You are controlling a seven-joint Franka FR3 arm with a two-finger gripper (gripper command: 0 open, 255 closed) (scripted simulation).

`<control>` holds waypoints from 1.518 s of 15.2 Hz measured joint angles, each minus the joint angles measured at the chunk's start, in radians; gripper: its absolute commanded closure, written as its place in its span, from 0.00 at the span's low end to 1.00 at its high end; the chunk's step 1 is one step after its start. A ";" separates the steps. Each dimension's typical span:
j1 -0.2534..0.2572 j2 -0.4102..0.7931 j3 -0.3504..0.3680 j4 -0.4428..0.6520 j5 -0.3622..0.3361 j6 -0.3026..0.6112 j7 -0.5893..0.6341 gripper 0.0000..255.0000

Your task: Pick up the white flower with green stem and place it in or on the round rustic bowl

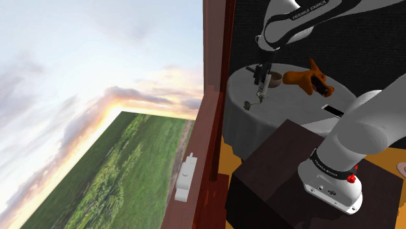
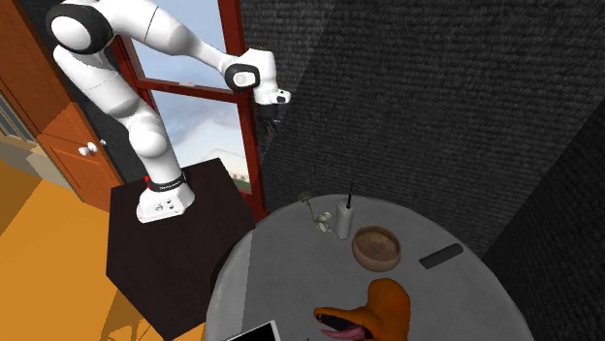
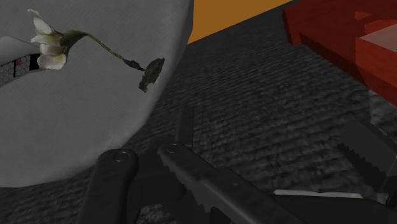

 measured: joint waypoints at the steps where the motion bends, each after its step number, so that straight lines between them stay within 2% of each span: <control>1: 0.002 0.041 -0.014 0.012 0.008 0.028 -0.021 0.00; 5: 0.006 0.198 -0.062 0.049 0.058 0.143 -0.115 0.00; 10: -0.003 0.421 -0.089 0.150 0.180 0.247 -0.264 0.00; 17: -0.085 0.713 -0.038 0.318 0.354 0.339 -0.457 0.00; 20: -0.132 0.835 -0.004 0.412 0.402 0.357 -0.514 0.00; 23: -0.151 0.891 0.014 0.453 0.420 0.369 -0.533 0.00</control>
